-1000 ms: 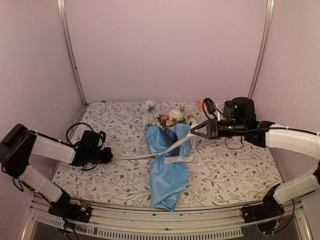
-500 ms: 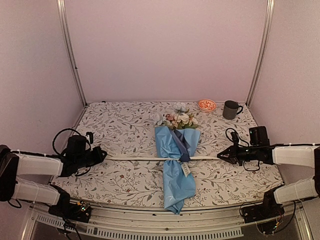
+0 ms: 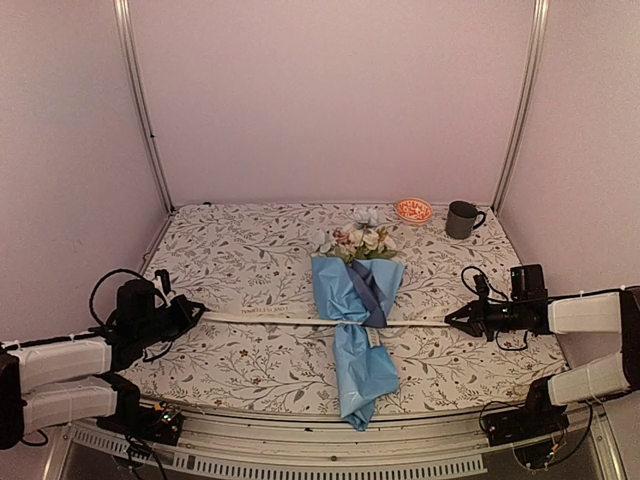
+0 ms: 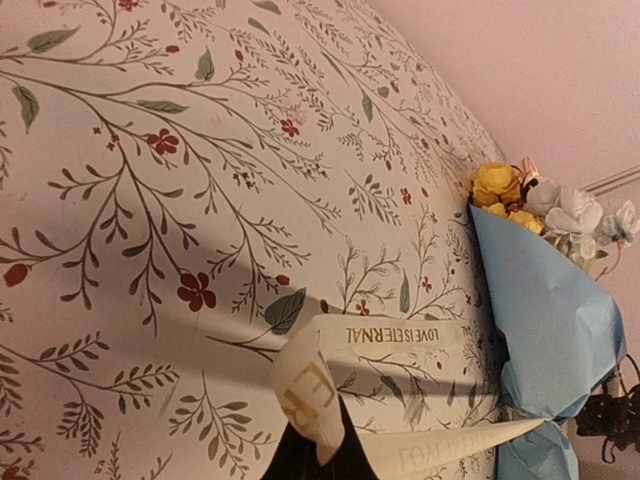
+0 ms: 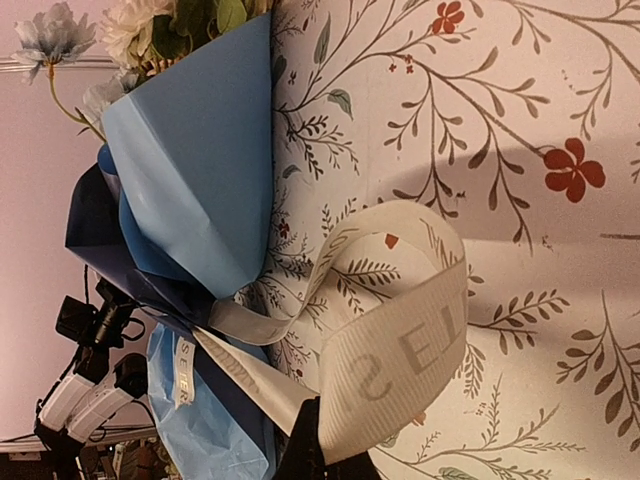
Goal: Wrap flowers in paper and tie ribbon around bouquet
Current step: Tie the ribbon around the folded bouquet.
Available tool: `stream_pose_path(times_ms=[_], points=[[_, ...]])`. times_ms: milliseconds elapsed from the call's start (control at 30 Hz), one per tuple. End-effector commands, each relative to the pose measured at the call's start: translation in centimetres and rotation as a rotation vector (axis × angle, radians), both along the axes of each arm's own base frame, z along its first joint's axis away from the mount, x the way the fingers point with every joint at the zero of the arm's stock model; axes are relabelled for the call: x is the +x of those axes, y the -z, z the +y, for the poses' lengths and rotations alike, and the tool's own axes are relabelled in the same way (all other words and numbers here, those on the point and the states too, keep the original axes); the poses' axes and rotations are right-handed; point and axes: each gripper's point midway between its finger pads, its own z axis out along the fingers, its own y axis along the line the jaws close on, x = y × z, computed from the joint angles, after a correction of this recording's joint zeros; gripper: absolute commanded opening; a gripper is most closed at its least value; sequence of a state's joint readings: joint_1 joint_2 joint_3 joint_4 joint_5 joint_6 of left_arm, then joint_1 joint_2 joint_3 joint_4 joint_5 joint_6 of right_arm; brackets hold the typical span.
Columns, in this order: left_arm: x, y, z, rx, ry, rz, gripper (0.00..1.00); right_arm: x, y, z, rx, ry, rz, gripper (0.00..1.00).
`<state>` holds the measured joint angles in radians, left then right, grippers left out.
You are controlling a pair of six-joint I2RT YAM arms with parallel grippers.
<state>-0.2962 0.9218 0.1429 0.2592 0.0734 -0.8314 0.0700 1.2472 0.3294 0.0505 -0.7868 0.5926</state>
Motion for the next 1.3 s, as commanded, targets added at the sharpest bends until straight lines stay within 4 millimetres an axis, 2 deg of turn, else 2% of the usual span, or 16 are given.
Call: stream_pose_path(times_ms=[0, 267, 533, 600, 633, 700, 767, 800, 833, 933, 1033, 1133, 1200, 1267], points=[[-0.4, 2.6, 9.0, 0.183, -0.388, 0.070, 0.00, 1.1, 3.1, -5.2, -0.177, 0.190, 0.037, 0.00], [-0.4, 2.8, 9.3, 0.188, -0.397, 0.080, 0.00, 2.1, 1.8, -5.6, -0.199, 0.191, 0.003, 0.00], [-0.6, 2.9, 9.8, 0.172, -0.420, 0.077, 0.00, 2.3, 1.5, -6.5, -0.195, 0.206, -0.004, 0.00], [-0.4, 2.6, 9.6, 0.171, -0.409, 0.065, 0.00, 2.6, 0.8, -6.3, -0.183, 0.195, -0.020, 0.00], [0.0, 2.2, 8.9, 0.164, -0.364, 0.044, 0.00, 2.9, 0.0, -5.9, -0.166, 0.179, -0.043, 0.00], [1.2, 0.5, 6.9, 0.178, -0.250, -0.010, 0.00, 3.6, -2.4, -4.9, -0.130, 0.132, -0.097, 0.00], [2.2, -1.4, 4.1, 0.205, -0.121, -0.060, 0.00, 4.5, -6.0, -2.8, -0.114, 0.042, -0.197, 0.00], [2.6, -2.5, 2.3, 0.218, -0.054, -0.088, 0.00, 4.8, -8.3, -1.4, -0.103, -0.012, -0.268, 0.00], [2.9, -3.7, 0.4, 0.229, 0.012, -0.123, 0.00, 4.6, -10.7, 0.5, -0.070, -0.086, -0.334, 0.00], [2.9, -8.3, -6.0, 0.240, 0.218, -0.247, 0.00, 4.2, -17.2, 4.5, 0.005, -0.220, -0.501, 0.00], [1.6, -13.1, -12.7, 0.232, 0.437, -0.390, 0.00, 2.8, -21.9, 8.8, 0.089, -0.344, -0.630, 0.00], [-0.3, -16.3, -18.3, 0.239, 0.617, -0.497, 0.00, 0.9, -23.9, 12.2, 0.193, -0.464, -0.671, 0.00], [-1.8, -18.3, -21.6, 0.232, 0.722, -0.567, 0.00, 0.6, -23.6, 13.5, 0.200, -0.491, -0.656, 0.00], [-3.4, -19.6, -24.2, 0.221, 0.809, -0.627, 0.00, 0.4, -22.4, 14.3, 0.195, -0.507, -0.624, 0.00]])
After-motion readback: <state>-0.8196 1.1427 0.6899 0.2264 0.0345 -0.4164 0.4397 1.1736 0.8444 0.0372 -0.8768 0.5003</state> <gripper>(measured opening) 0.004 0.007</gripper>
